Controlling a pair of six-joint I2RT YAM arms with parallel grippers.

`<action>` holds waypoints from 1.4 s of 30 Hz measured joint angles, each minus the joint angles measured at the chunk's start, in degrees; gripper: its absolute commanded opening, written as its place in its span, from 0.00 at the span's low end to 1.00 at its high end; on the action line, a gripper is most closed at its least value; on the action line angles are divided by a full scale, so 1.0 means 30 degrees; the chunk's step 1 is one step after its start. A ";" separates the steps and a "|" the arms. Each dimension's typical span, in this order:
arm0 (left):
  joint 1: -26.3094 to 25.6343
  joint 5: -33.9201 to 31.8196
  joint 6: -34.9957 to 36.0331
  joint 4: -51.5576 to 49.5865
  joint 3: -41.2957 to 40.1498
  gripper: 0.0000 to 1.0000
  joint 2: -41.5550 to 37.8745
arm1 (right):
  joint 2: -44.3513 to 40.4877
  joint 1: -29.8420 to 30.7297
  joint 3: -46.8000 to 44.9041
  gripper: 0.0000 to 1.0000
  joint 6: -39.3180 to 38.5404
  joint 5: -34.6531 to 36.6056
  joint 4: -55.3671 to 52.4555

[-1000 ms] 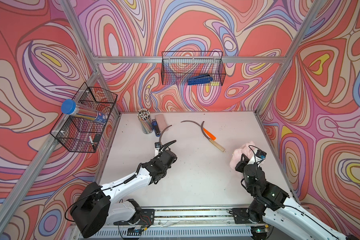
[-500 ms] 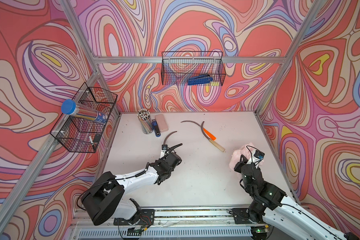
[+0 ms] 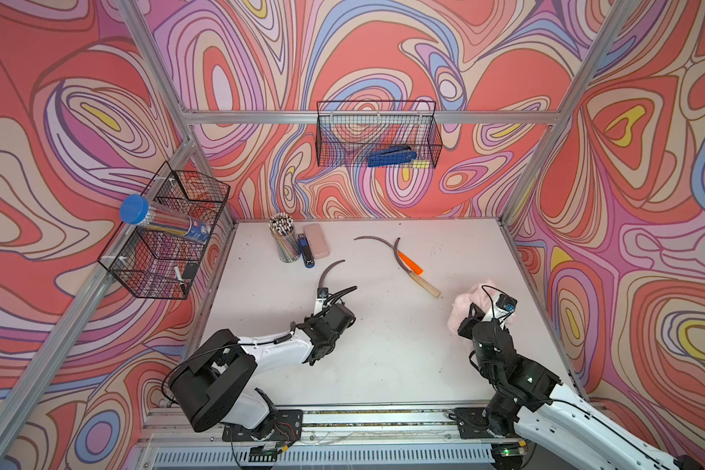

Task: Wipe small sickles with rags
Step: Place the small sickle at the center of the board.

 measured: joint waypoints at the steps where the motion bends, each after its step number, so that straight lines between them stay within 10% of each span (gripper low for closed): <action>1: 0.0000 0.0000 0.0000 0.0109 -0.0087 0.04 0.0000 | 0.0000 0.0000 0.0000 0.00 0.0000 0.0000 0.0000; 17: 0.0000 0.0051 0.0204 0.0809 -0.0189 0.48 -0.0831 | -0.0342 0.0000 0.0000 0.00 0.0000 -0.0087 0.0000; 29: 0.0000 0.0415 0.0102 -0.0874 -0.0481 0.62 -0.5209 | -0.0896 0.0000 -0.0007 0.00 0.0000 -0.0233 -0.0051; 35: -0.0007 0.1865 -0.0634 -0.1443 0.0393 0.94 -0.8043 | -0.0933 0.0000 -0.0015 0.00 0.0007 -0.0233 -0.0124; 42: -0.0794 0.3978 -0.1778 -0.1428 0.3774 0.94 -0.4269 | -0.0874 -0.0117 -0.0015 0.00 0.0087 -0.0270 -0.0124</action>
